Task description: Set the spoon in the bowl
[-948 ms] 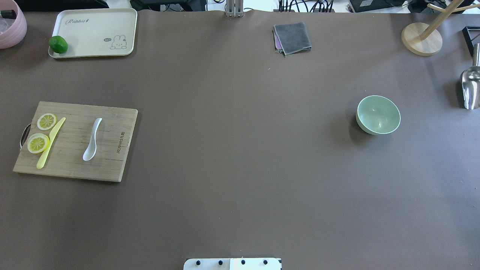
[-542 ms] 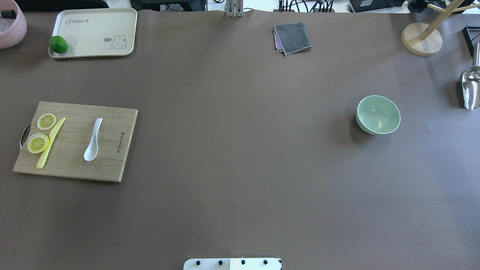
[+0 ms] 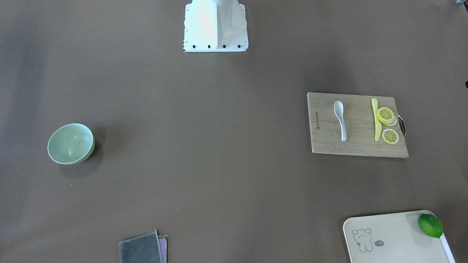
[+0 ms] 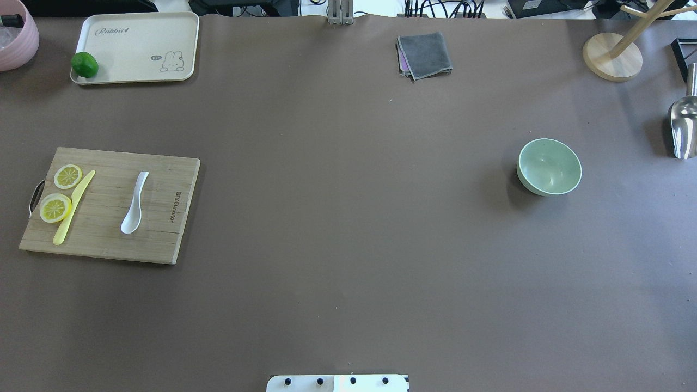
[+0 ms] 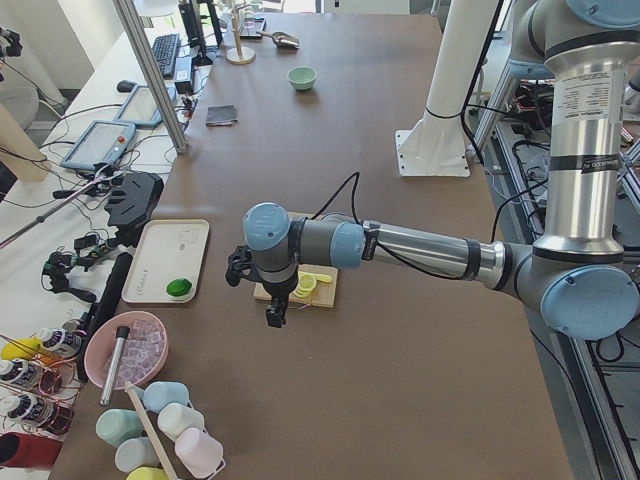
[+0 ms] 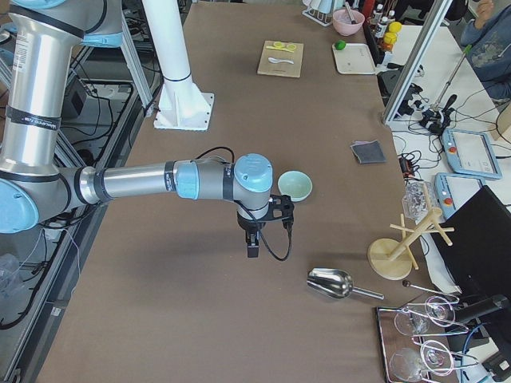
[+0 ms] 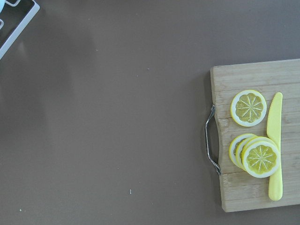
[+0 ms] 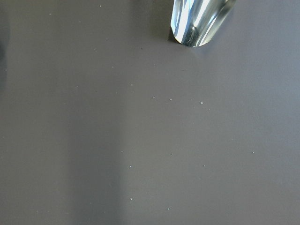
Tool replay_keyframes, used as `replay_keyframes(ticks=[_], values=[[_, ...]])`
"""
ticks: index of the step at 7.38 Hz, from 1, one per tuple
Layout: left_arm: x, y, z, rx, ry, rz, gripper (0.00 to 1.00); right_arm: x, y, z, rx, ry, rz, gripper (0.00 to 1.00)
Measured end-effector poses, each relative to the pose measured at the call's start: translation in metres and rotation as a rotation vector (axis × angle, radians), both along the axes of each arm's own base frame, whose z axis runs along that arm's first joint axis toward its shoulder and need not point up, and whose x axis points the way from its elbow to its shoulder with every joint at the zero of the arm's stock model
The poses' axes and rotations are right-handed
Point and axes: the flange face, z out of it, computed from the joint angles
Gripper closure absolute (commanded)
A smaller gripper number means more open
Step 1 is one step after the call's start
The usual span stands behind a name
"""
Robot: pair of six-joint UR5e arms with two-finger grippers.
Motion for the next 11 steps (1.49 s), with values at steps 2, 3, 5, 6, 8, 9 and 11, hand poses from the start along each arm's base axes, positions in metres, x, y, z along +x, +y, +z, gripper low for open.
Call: replay_keyframes(ticks=[2,3,5,6,8,9,11], values=[[0.002,-0.001,0.004,-0.070,0.028,-0.055,0.02,0.000,-0.002,0.003,-0.005,-0.003,0.000,0.00],[0.002,-0.001,0.003,-0.085,0.033,-0.071,0.02,-0.001,-0.004,0.005,-0.005,-0.005,0.000,0.00],[0.002,-0.001,0.003,-0.088,0.017,-0.078,0.02,-0.001,-0.009,0.004,0.028,-0.012,-0.001,0.00],[0.000,-0.001,0.004,-0.066,-0.015,-0.081,0.02,-0.002,-0.012,0.004,0.039,-0.015,-0.001,0.00],[-0.002,-0.004,0.004,-0.003,-0.044,-0.091,0.02,-0.003,-0.017,0.000,0.055,-0.023,-0.002,0.00],[-0.001,-0.007,0.001,0.005,-0.046,-0.104,0.02,-0.004,-0.020,-0.004,0.059,-0.043,-0.003,0.00],[0.002,-0.015,-0.016,0.068,-0.034,-0.121,0.02,-0.011,-0.021,-0.007,0.058,-0.096,-0.011,0.00]])
